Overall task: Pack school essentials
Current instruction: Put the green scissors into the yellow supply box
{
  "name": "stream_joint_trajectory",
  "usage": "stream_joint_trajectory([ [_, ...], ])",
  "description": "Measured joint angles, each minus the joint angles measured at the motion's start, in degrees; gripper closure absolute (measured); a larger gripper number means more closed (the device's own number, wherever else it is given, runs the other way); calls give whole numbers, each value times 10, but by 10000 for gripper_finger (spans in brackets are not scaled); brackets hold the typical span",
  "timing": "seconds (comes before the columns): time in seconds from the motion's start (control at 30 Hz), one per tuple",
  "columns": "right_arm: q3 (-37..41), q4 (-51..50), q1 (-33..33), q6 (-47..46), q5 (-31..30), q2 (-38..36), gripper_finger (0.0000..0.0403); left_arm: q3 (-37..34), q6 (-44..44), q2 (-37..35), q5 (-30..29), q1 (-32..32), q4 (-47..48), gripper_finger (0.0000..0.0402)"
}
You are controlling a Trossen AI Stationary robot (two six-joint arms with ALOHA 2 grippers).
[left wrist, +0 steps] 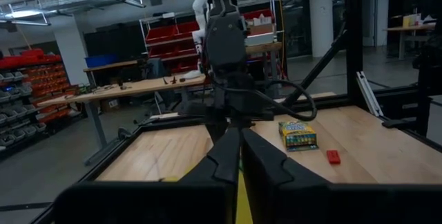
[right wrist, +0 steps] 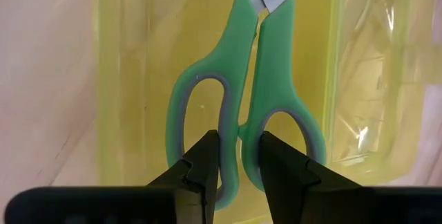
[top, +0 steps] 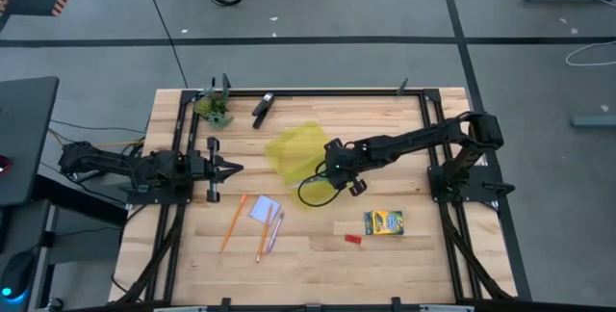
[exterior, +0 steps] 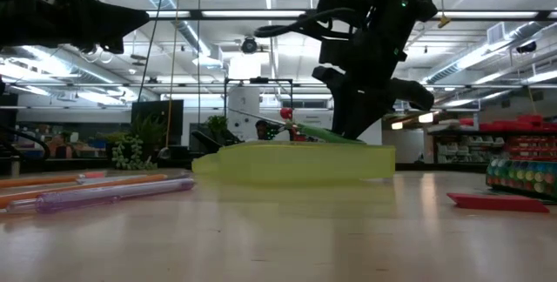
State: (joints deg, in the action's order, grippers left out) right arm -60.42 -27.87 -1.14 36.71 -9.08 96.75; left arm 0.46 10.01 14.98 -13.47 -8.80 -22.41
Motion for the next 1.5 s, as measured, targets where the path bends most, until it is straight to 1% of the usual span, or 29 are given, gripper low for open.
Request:
stream_joint_trajectory([
  [0.33,0,-14,-11,16,13,0,295,0,0,0,0,0,0,370],
  [0.63,0,-25,-11,67,35,0,295,0,0,0,0,0,0,380],
  [0.77,0,-25,-11,84,43,0,295,0,0,0,0,0,0,377],
  [0.97,10,-18,-11,89,51,-1,295,0,0,0,0,0,0,369],
  [1.3,23,-21,-11,90,51,-1,294,0,0,0,0,0,0,381],
  [1.5,23,-24,-11,90,48,-1,294,0,0,0,0,0,0,372],
])
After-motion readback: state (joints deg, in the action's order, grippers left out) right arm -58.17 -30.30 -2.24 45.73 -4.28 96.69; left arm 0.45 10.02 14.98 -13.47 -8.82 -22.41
